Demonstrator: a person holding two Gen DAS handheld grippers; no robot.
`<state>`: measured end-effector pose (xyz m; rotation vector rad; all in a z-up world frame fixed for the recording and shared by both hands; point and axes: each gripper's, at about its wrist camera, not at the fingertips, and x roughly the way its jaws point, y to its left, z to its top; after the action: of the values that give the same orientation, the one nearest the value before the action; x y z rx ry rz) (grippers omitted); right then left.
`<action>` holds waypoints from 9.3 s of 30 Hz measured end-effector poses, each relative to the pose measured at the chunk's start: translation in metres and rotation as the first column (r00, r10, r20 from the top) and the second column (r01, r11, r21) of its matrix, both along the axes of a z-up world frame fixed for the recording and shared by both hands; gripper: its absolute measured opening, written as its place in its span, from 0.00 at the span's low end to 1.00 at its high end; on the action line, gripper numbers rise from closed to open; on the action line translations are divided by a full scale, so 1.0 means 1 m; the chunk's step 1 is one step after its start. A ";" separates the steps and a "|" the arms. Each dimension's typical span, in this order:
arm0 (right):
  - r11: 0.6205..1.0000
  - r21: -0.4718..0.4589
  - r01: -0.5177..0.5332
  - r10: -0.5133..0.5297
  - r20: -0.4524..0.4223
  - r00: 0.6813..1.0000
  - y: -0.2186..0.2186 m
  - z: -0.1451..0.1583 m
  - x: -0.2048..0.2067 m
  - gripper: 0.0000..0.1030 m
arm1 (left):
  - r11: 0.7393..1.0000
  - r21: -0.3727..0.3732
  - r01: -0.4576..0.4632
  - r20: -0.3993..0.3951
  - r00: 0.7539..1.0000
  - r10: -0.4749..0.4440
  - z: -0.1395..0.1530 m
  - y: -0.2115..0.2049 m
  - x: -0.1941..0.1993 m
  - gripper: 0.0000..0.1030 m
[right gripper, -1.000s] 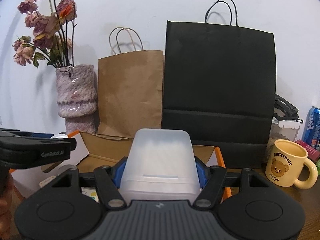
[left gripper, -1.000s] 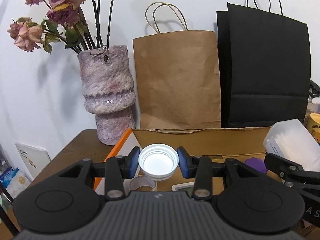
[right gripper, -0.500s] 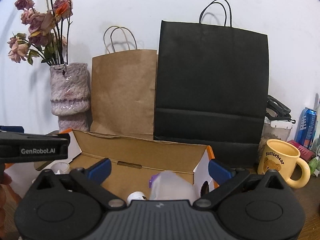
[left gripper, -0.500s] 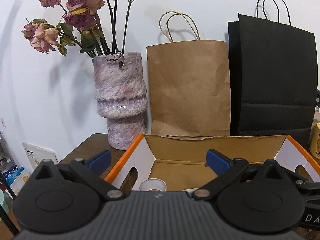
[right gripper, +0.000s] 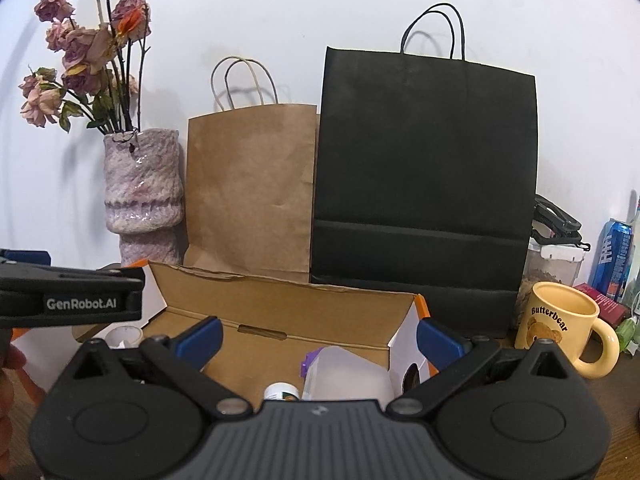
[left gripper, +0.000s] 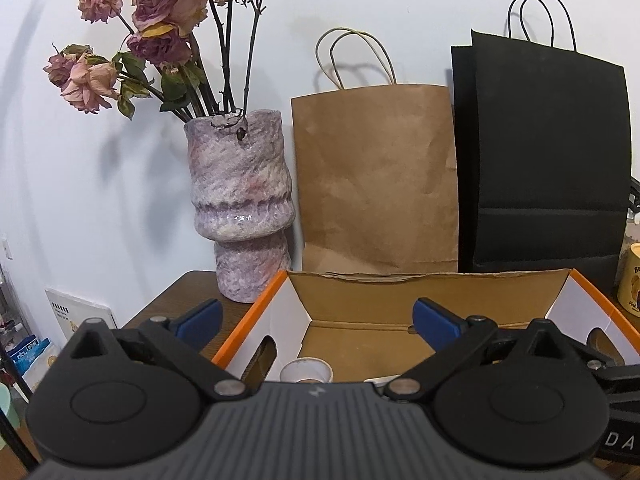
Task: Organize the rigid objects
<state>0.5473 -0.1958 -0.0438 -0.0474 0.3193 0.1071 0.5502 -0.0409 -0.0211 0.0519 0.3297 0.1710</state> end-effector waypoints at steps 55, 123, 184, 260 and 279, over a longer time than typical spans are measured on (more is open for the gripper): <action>1.000 0.020 0.016 -0.015 -0.044 0.999 0.009 -0.006 -0.168 1.00 | 1.000 -0.001 0.013 -0.057 0.998 -0.013 -0.010 0.036 -0.164 1.00; 0.995 0.040 -0.096 0.102 -0.210 0.972 0.008 -0.032 -0.108 0.63 | 0.998 -0.034 0.043 -0.212 0.976 -0.049 -0.038 0.045 -0.131 1.00; 0.990 0.060 -0.131 0.130 0.017 0.991 -0.008 0.007 -0.126 0.63 | 0.980 -0.043 0.196 -0.084 0.976 -0.199 0.000 -0.006 -0.117 0.40; 0.999 0.048 -0.008 0.006 0.041 0.999 -0.008 0.010 -0.029 1.00 | 0.998 -0.051 0.038 0.004 0.999 -0.037 0.013 0.018 -0.028 1.00; 0.996 0.080 -0.038 0.034 0.048 0.998 -0.022 0.041 -0.161 1.00 | 0.994 -0.074 0.077 0.005 0.997 -0.077 0.039 0.025 -0.163 1.00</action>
<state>0.3861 -0.2181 -0.0025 0.0246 0.2669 0.1546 0.3869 -0.0157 0.0175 -0.0088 0.3308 0.0822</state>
